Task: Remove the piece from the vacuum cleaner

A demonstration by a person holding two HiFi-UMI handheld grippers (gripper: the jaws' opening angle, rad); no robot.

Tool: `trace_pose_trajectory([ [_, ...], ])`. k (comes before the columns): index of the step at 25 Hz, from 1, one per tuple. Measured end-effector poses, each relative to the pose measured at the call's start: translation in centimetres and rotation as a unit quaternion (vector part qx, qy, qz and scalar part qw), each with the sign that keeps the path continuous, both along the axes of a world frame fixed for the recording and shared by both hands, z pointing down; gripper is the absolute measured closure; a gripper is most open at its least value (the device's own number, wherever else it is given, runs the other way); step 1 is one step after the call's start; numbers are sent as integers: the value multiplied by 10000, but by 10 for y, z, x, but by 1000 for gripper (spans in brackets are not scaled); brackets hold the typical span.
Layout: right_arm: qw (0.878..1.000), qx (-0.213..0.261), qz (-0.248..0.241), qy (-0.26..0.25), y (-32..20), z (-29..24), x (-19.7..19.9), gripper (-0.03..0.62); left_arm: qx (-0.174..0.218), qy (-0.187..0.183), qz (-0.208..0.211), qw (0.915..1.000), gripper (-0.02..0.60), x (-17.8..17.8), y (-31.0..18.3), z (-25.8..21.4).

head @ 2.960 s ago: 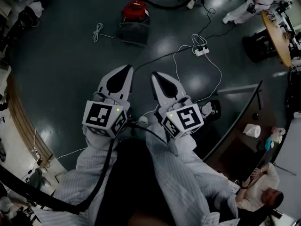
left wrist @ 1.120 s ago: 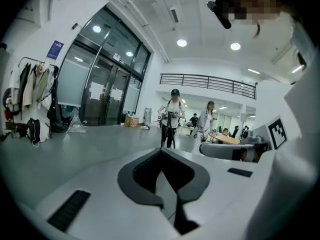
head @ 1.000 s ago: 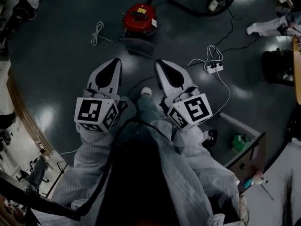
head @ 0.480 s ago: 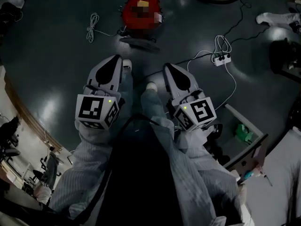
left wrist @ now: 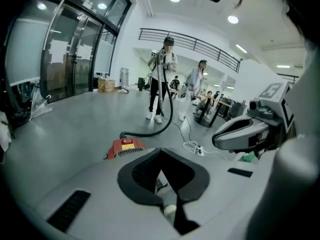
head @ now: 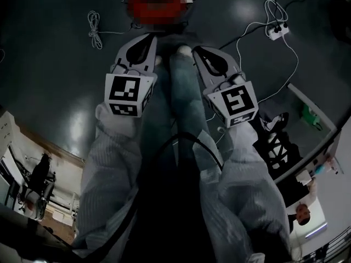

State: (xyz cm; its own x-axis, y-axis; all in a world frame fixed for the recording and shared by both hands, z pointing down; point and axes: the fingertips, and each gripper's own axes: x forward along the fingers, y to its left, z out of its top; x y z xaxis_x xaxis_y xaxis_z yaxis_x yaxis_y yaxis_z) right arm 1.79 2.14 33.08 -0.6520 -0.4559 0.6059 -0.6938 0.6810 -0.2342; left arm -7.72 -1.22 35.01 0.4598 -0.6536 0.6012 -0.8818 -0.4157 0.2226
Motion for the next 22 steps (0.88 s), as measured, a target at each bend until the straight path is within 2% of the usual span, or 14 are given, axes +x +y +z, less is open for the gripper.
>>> trace_pose_trajectory([
  [4, 9953, -258, -817, 451, 8, 90, -13, 585, -196, -202, 389, 9988, 577, 1, -6, 87],
  [6, 9891, -294, -1272, 682, 6, 135, -17, 553, -294, -258, 538, 9978, 577, 0, -14, 124],
  [10, 9662, -358, -2216, 1270, 9, 215, -23, 459, -376, -442, 968, 9936, 575, 5, -22, 177],
  [12, 9506, -193, -2659, 1589, 9, 241, -28, 436, -330, -580, 1218, 9903, 572, 9, -26, 191],
  [13, 9432, -77, -2830, 1739, 7, 251, -30, 433, -309, -687, 1356, 9879, 546, 11, -28, 197],
  [14, 9365, 21, -2967, 1870, 5, 261, -31, 430, -274, -828, 1483, 9851, 502, 12, -32, 203],
  [15, 9302, 67, -3090, 1981, 4, 270, -33, 426, -228, -998, 1593, 9819, 487, 11, -37, 208],
  [18, 9145, -27, -3381, 2222, 11, 293, -35, 422, -179, -1439, 1759, 9737, 474, 6, -47, 223],
  [22, 9150, -93, -3250, 2390, 12, 303, -33, 419, -93, -1404, 1595, 9771, 474, 4, -49, 226],
])
